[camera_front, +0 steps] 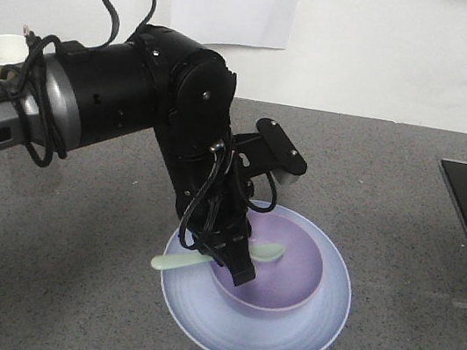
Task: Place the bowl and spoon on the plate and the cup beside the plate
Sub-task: 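Swing the left gripper over the bowl and lower the spoon into it, then release the spoon and move the left gripper toward the paper cup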
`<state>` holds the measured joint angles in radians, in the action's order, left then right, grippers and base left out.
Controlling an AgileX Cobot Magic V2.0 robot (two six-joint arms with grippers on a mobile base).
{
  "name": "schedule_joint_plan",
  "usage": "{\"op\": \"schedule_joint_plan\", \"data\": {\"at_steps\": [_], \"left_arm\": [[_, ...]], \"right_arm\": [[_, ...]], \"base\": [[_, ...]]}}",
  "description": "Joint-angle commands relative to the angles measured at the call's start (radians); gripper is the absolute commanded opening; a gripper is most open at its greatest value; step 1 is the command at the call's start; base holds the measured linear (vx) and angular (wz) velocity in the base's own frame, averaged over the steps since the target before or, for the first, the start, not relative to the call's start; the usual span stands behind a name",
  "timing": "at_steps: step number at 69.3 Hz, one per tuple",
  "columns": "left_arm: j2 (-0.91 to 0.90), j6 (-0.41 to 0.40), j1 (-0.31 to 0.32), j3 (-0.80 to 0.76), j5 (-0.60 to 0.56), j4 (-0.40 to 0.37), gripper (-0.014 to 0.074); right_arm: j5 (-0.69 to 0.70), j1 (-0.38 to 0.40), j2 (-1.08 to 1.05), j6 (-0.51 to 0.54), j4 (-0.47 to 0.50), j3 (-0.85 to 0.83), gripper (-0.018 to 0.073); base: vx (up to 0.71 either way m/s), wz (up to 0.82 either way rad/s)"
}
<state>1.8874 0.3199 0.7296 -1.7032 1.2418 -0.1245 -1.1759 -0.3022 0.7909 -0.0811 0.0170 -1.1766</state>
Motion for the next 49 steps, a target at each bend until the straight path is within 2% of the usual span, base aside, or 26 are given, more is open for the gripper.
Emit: {"op": "schedule_joint_plan", "data": {"at_steps": [1, 14, 30, 34, 41, 49], "left_arm": [[-0.048, -0.009, 0.005, -0.034, -0.016, -0.009, 0.0332], [-0.050, -0.008, 0.005, -0.034, -0.023, -0.009, 0.0419], [-0.058, -0.010, 0.004, -0.034, -0.028, 0.011, 0.0426], [-0.070, -0.028, 0.004, -0.034, -0.036, 0.047, 0.0426], [-0.101, -0.115, -0.009, -0.034, -0.063, 0.124, 0.0426], [-0.159, -0.186, -0.055, -0.034, -0.081, 0.205, 0.0426]], "right_arm": [[0.056, 0.001, 0.004, -0.001, -0.003, -0.023, 0.0538], [0.056, 0.001, 0.004, -0.001, -0.003, -0.023, 0.0538], [0.056, 0.001, 0.004, -0.001, -0.003, -0.023, 0.0538], [0.056, 0.001, 0.004, -0.001, -0.003, -0.023, 0.0538], [0.055, 0.001, 0.004, -0.001, -0.003, -0.023, 0.0538], [0.054, 0.001, 0.004, -0.001, -0.003, -0.023, 0.0538]], "base": [[0.00, 0.00], [0.00, 0.00], [0.00, 0.00], [0.00, 0.00], [0.00, 0.00], [0.00, 0.00]]}}
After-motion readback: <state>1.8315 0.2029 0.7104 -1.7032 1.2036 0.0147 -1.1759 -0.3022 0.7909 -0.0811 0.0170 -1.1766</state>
